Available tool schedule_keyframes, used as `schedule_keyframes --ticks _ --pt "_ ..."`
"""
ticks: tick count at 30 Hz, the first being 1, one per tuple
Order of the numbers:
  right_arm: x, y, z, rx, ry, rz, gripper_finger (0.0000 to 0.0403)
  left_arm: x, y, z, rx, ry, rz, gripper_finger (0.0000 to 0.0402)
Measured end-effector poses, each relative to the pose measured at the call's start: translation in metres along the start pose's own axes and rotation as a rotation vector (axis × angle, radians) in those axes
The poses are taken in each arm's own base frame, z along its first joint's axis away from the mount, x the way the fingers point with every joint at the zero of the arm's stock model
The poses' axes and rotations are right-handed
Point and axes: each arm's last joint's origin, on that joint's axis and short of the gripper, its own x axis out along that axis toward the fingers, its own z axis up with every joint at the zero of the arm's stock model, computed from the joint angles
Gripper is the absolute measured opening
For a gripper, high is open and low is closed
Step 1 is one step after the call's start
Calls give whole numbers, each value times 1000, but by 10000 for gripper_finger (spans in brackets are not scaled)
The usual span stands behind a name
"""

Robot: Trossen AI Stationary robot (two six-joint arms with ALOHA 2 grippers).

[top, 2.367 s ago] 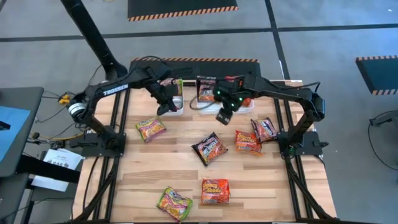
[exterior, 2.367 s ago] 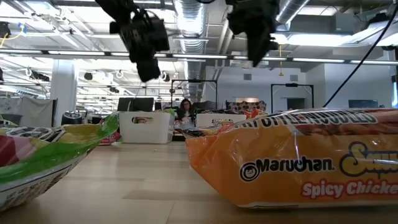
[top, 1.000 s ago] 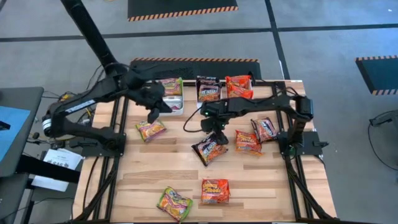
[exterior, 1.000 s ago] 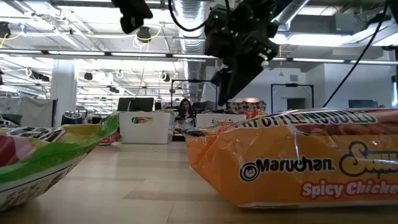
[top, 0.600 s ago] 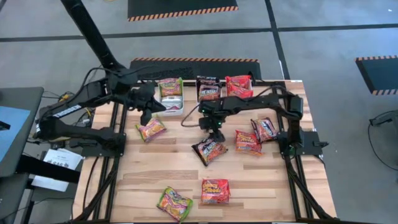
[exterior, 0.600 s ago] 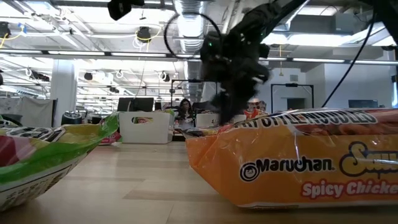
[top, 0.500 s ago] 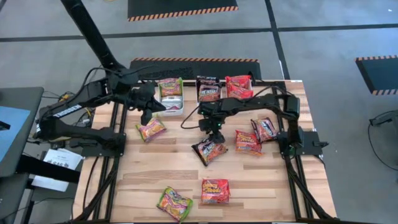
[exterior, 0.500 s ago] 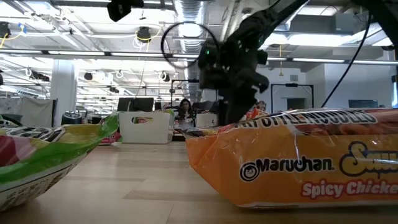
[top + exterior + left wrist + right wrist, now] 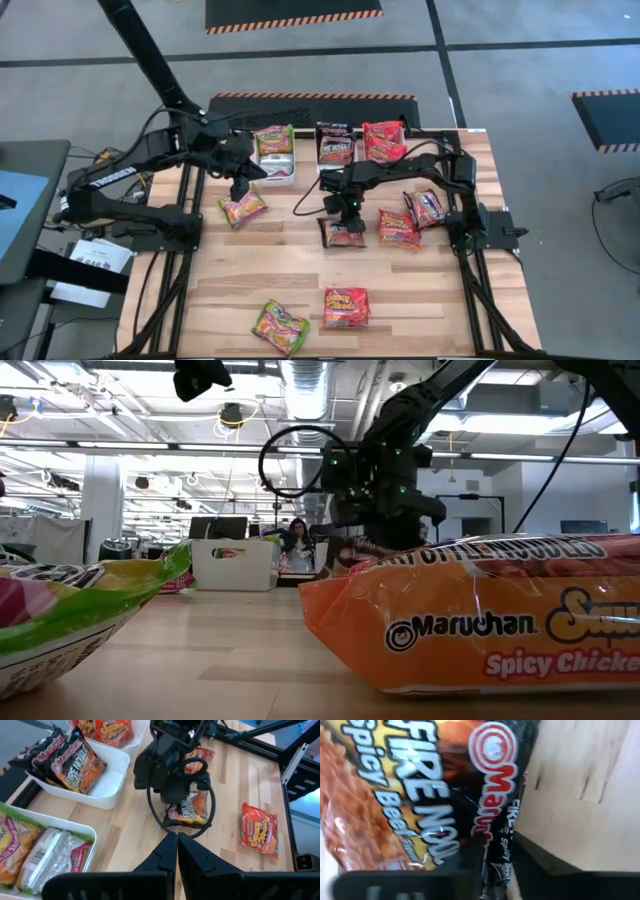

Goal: Sort Maruchan noodles
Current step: Put the black noodle pack into the middle white bin

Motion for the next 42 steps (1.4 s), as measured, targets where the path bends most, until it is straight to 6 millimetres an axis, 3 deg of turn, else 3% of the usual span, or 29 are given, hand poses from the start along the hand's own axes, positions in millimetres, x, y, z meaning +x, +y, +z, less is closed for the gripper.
schedule_keyframes --ticks 6,15,25,37,42 --pt "1 2 -4 19 36 22 14 2 1 0 3 5 10 0" --pt "-8 6 -3 35 89 40 5 2 1 0 21 10 18 0" --pt "-65 18 14 -37 -32 -57 4 2 1 -2 18 28 23 0" --pt "-124 19 14 -28 -127 -250 3 2 2 -3 24 38 46 0" --pt "-158 12 11 5 -173 -354 3 2 2 -3 24 39 47 0"
